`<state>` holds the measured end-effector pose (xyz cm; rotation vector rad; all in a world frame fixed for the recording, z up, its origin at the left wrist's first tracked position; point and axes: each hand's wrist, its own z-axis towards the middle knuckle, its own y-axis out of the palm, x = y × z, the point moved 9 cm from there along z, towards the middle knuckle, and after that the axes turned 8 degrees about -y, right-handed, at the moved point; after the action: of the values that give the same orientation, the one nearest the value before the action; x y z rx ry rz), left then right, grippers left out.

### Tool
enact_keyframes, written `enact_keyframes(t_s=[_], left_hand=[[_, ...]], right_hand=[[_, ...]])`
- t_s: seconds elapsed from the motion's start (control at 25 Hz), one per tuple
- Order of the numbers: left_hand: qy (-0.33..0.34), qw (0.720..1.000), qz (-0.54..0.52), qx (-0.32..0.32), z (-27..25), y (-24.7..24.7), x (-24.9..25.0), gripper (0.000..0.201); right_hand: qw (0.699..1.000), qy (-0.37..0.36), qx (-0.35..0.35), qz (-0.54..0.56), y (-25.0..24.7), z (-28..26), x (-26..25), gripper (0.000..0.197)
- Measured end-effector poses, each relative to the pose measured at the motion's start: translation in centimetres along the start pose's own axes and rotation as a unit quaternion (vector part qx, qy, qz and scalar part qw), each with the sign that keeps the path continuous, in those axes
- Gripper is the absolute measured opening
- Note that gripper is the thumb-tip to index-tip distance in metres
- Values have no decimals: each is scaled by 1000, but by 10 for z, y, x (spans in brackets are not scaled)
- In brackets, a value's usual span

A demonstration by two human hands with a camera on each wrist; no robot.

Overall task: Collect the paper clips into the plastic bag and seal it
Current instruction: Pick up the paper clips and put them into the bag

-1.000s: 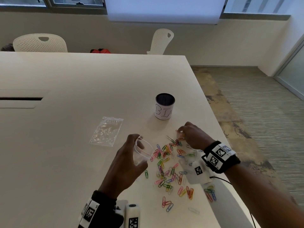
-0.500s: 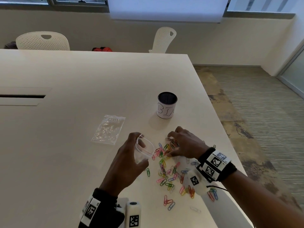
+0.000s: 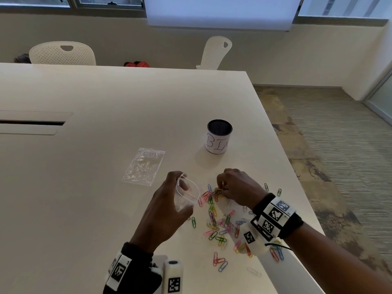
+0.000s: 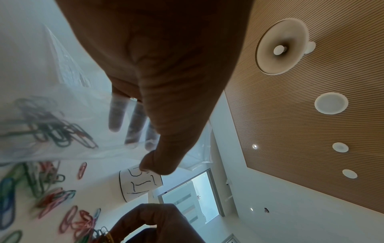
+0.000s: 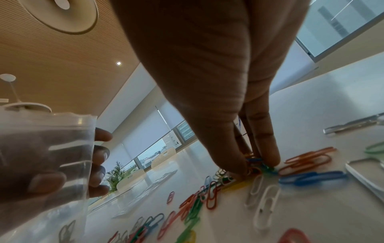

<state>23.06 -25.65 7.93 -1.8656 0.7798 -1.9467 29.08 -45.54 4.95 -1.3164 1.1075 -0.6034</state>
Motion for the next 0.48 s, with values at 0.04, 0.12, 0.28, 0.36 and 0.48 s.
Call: enact_keyframes(t_s=[0.04,0.12,0.28,0.36,0.48], left_hand=[[0,1000,0,2,-1,-1,0,73],[0,1000,-3,5,-2,-1,0,72],[-2,1000,-2,7,-3,0,0,71],[-1,1000,2,8,-4,0,1,71],[5,1000,4,6,-4,1,4,70]], right_hand=[[1000,-1,4,2,-1,0,0,14],[1000,1,13,12,-2,-1,3,10],[997,34,44,60,-7,-3,19,4],[992,54,58,101,-10,-6,29,4],[966,94,84,224,-15,-15,43,6]])
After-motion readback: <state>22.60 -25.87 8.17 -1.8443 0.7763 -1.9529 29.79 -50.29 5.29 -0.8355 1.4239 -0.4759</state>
